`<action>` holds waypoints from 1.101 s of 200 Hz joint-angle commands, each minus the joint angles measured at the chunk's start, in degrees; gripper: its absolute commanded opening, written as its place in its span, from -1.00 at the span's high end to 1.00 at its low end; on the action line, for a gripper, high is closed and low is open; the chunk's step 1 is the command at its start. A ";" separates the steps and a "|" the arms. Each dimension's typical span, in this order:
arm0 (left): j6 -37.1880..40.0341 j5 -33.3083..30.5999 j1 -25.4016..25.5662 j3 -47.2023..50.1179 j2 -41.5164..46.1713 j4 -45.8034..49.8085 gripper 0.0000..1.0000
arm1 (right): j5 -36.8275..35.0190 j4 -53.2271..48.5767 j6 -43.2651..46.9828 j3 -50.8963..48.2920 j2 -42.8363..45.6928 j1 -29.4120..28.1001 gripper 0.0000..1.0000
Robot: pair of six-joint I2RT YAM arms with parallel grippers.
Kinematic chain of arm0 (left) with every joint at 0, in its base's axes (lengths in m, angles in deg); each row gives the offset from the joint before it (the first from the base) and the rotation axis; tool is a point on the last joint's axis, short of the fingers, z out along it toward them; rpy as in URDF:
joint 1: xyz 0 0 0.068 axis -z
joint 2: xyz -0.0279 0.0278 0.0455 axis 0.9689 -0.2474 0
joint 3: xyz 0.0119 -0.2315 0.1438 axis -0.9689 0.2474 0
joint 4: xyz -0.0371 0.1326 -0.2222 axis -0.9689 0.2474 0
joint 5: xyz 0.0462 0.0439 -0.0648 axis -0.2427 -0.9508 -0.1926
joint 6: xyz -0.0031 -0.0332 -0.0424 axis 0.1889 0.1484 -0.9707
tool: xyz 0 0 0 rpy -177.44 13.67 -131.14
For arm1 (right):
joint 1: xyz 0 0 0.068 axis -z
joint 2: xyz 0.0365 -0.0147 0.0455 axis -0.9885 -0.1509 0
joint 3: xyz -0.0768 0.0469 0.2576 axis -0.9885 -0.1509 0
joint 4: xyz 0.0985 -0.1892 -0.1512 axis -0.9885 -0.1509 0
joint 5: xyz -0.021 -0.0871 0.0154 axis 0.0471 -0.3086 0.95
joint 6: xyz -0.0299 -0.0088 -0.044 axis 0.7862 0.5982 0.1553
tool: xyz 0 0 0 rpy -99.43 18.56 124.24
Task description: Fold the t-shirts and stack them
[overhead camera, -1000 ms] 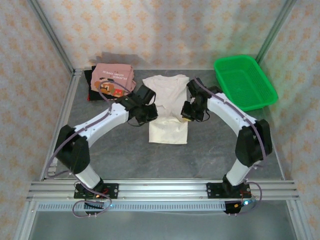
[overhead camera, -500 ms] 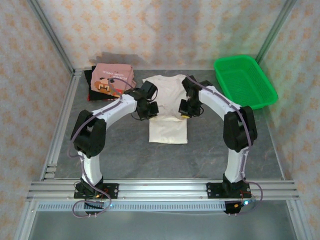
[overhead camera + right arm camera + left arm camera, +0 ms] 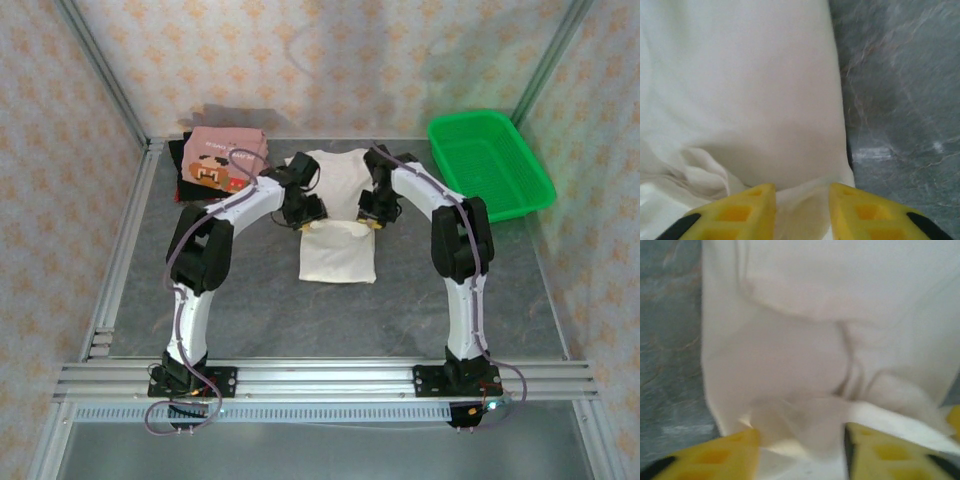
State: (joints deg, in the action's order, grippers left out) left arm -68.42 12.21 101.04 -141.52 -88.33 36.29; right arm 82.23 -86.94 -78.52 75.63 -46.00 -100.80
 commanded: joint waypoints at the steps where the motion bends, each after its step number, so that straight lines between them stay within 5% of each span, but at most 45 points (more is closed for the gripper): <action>1: 0.07 -0.44 -0.99 -5.10 3.31 2.24 -0.22 | -0.23 1.11 -0.42 3.68 3.77 1.90 0.18; 36: -0.69 -2.22 -1.65 -0.25 14.14 2.69 -0.39 | 1.31 2.79 0.96 -4.65 14.42 2.72 0.05; 58: -1.51 -1.00 -1.52 8.10 20.12 0.93 -0.40 | 8.86 10.45 -1.41 -16.42 22.43 2.71 0.08; 73: -2.18 -0.23 -1.11 15.61 24.32 -2.08 -0.39 | 15.44 20.23 -5.68 -25.79 26.70 2.78 0.23; 95: -3.81 0.43 -0.69 26.37 29.45 -6.54 -0.38 | 20.16 27.90 -9.56 -31.95 26.57 2.72 0.72; 163: -6.92 1.38 2.73 47.05 42.18 -16.54 -0.40 | 17.65 30.92 -9.42 -24.06 11.29 2.98 0.90; 220: -12.21 1.26 4.86 57.71 47.66 -23.07 -0.41 | 17.68 30.73 -9.56 -14.85 4.51 4.50 0.52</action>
State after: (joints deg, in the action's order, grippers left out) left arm -77.31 13.69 105.11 -86.77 -42.54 17.93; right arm 100.13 -57.09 -88.18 57.42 -41.52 -97.00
